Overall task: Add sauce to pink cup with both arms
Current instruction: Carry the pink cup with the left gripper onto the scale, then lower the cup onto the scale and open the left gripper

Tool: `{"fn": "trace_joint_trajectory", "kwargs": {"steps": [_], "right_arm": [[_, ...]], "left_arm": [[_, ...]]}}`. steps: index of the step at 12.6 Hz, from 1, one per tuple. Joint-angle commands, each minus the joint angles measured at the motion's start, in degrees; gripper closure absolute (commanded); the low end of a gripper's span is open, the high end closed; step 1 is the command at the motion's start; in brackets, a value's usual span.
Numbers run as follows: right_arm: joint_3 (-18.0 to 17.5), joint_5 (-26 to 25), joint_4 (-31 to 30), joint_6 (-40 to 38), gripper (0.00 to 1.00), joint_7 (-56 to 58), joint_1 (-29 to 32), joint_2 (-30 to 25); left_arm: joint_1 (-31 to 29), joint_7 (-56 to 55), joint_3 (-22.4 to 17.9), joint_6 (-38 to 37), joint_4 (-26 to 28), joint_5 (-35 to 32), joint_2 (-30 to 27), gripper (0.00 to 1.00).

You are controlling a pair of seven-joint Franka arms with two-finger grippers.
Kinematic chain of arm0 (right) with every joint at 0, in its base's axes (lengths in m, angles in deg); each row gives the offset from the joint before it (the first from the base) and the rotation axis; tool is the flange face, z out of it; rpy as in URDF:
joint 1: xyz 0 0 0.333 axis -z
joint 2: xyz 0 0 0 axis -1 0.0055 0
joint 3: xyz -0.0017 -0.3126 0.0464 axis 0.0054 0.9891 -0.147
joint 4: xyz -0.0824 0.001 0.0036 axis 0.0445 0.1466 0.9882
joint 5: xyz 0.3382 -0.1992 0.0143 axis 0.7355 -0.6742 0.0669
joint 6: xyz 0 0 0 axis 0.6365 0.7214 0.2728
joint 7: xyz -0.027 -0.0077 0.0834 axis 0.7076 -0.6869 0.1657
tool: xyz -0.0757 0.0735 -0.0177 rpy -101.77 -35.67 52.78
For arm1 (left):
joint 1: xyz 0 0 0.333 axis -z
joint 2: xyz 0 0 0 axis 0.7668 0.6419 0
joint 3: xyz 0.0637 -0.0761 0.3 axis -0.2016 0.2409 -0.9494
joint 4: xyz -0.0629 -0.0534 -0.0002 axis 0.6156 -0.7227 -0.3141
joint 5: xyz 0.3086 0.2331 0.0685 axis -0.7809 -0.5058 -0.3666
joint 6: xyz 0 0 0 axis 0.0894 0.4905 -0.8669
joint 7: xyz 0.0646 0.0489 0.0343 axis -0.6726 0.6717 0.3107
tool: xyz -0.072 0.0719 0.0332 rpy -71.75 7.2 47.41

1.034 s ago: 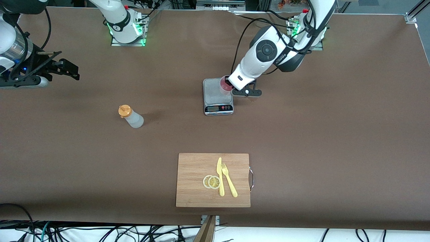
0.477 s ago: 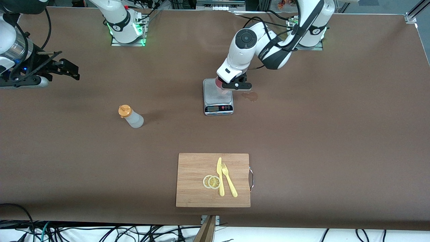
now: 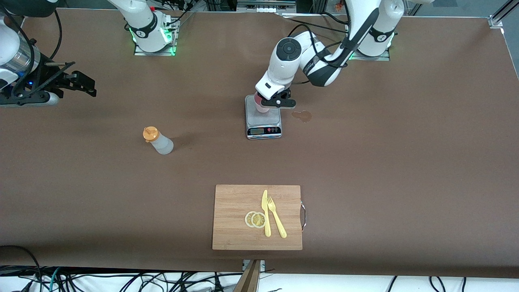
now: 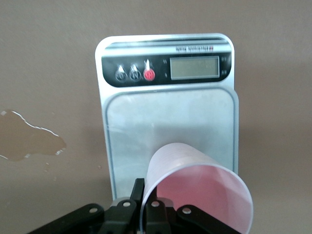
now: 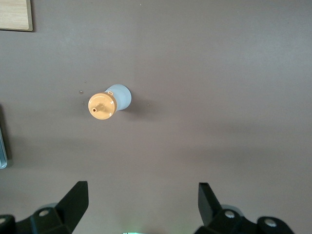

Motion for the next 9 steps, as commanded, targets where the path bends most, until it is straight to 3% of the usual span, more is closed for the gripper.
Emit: {"fn": "trace_joint_trajectory", "kwargs": {"steps": [1,9], "right_arm": [[-0.24,0.47,1.2,-0.83,0.0,0.54,0.32,0.45],[-0.24,0.73,1.28,-0.92,0.0,0.8,0.32,0.36]], "left_arm": [[1.38,-2.09,-0.33,0.01,-1.55,-2.01,2.09,1.0],[1.38,-1.12,-2.7,0.01,-3.84,-2.44,3.59,1.0]]}}
